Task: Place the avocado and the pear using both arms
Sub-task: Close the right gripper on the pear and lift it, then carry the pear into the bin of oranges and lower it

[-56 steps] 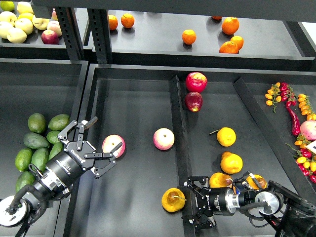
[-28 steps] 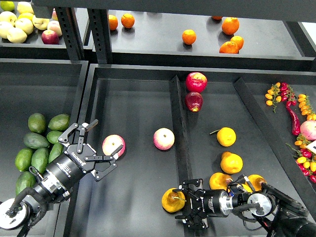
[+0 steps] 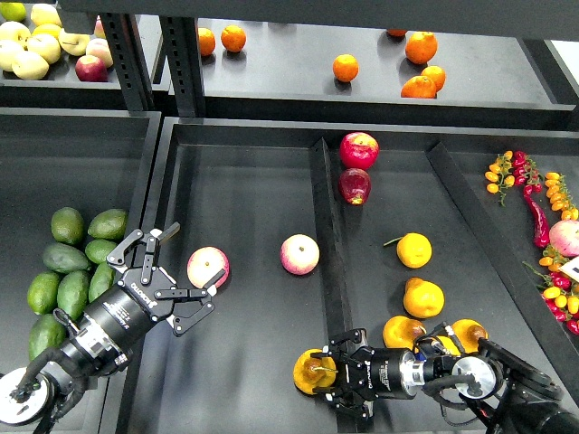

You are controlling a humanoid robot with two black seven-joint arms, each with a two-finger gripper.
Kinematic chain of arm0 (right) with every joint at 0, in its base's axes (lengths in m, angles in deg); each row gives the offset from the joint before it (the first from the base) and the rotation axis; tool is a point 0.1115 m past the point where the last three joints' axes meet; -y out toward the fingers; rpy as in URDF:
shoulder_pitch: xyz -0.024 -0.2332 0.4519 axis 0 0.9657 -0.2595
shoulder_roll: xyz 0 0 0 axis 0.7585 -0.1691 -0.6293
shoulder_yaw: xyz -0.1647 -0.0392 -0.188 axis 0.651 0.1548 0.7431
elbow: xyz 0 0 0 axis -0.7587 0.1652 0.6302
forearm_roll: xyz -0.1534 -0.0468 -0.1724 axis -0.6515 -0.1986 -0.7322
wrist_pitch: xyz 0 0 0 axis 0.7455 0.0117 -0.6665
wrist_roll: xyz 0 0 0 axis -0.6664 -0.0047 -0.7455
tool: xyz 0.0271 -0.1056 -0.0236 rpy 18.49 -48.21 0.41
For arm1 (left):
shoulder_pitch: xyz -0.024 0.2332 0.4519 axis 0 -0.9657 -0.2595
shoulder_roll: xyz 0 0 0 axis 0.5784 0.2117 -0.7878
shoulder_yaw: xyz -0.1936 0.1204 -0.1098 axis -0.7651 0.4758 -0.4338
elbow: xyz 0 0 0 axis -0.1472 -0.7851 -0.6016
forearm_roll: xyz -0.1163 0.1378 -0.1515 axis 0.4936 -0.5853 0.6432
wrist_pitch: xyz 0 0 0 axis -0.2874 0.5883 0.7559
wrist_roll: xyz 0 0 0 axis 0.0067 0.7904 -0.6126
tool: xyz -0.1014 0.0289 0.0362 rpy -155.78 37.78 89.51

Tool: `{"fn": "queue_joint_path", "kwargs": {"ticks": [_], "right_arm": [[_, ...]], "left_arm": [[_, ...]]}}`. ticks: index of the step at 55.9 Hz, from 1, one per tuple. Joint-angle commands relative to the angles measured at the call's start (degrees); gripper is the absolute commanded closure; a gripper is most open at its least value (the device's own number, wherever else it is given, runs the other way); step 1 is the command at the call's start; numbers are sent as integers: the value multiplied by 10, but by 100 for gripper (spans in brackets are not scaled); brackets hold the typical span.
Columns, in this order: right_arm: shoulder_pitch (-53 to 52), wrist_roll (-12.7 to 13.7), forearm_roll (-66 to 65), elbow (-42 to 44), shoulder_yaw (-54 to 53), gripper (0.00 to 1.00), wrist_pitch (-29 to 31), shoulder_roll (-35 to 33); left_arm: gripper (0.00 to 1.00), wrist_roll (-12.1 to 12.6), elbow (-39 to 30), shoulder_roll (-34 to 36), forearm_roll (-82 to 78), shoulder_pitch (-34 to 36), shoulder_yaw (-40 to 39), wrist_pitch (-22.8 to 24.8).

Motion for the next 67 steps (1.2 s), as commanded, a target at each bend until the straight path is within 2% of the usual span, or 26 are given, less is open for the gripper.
{"fn": "queue_joint_path", "kwargs": {"ticks": [1,10,25,37,43,67], "right_arm": [[1,0,0,0,0,63,0,-1],[6,0,1,-2,0,73,0,-1],[7,0,10,-16,-19,75,0,-2],[-7,0,57,-67,-62,75,0,-21],[-27,0,107,-106,-83,75,0,-75],[-35,0,206,-167,-96,75,0,-239]], "left_arm": [[0,0,0,0,0,0,0,0],[0,0,0,0,0,0,1,0],[0,0,0,0,0,0,0,0],[0,0,0,0,0,0,1,0],[0,0,0,0,0,0,2,0],[0,0,0,0,0,-1,11,0]]}}
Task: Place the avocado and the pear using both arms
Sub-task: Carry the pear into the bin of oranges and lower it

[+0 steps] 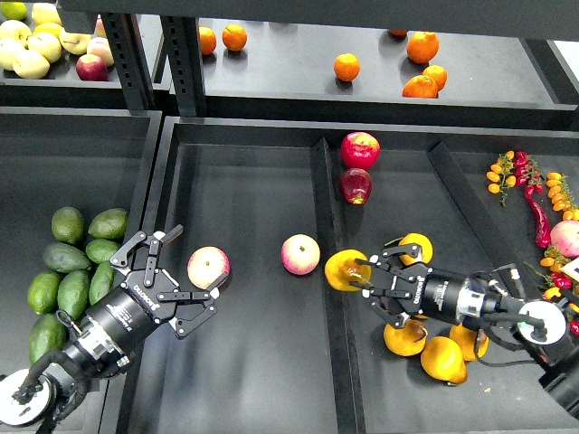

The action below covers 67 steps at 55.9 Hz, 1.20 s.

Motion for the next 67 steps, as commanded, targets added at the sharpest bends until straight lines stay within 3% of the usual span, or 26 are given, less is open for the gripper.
{"fn": "queue_joint_path", "kwargs": {"ticks": [1,18,36,56,67], "right_arm": [[5,0,23,-16,-1,75,0,-52],[39,0,57,-94,7,75,0,-139],[152,0,56,-177,7,74,0,-212],[211,0,26,-170,8,73,0,-209],[213,0,-3,-137,7,72,0,-155]], "left_arm": [[0,0,0,0,0,0,1,0],[0,0,0,0,0,0,1,0],[0,0,1,0,0,0,4,0],[0,0,2,0,-1,0,8,0],[0,0,3,0,-1,0,8,0]]}}
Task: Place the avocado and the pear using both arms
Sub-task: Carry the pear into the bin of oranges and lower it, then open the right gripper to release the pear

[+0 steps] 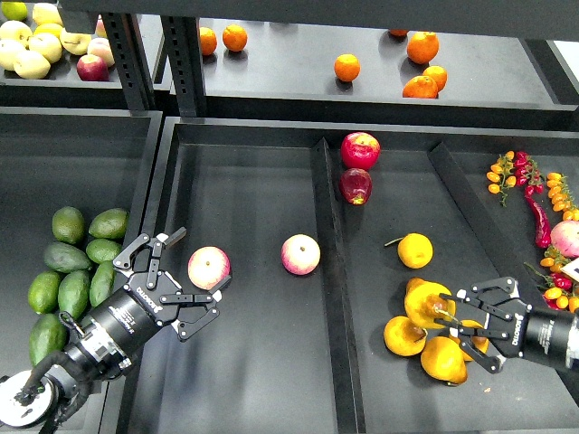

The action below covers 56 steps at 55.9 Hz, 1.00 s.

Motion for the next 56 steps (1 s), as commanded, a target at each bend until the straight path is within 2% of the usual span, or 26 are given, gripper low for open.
{"fn": "queue_joint_path", "kwargs": {"ticks": [1,16,43,56], "right_arm": [[1,0,-22,23,0,72,0,40],[-3,0,-58,89,-1,71,0,120],[-18,0,-75,153,-8,68,0,165],[-21,0,-78,166,-8,57,0,173]], "left_arm": [[0,0,0,0,0,0,1,0],[0,0,-1,0,0,0,1,0],[0,0,-2,0,1,-3,2,0],[0,0,-2,0,0,-6,3,1]]}}
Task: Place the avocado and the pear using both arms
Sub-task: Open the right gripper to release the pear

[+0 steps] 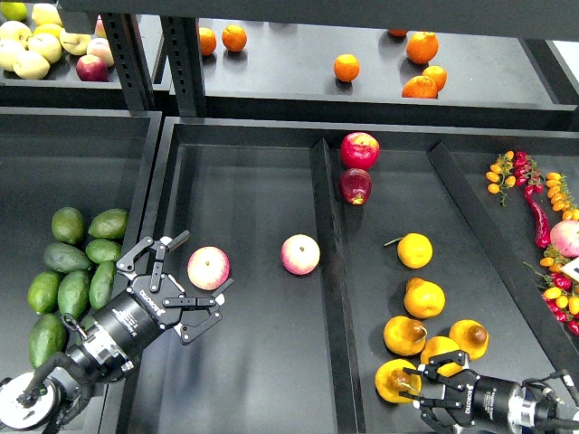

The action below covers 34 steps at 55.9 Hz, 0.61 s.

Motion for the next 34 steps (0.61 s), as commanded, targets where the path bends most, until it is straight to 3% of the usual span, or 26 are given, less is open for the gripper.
{"fn": "queue_joint_path", "kwargs": {"ticks": [1,14,20,23,28,34], "right_arm": [[-1,0,-2,6,0,56,0,2],[-2,0,-5,6,1,48,0,5],[-3,0,-4,4,0,29,0,4],[-5,0,-1,1,0,28,0,0],[-11,0,-1,-13,0,17,0,-12],[-12,0,1,-62,5,8,0,-65]], "left_arm": [[0,0,0,0,0,-1,0,1],[0,0,1,0,-1,-1,1,3],[0,0,0,0,0,-1,1,3],[0,0,1,0,0,-1,1,3],[0,0,1,0,-1,-1,1,3],[0,0,1,0,-1,-1,3,3]]}}
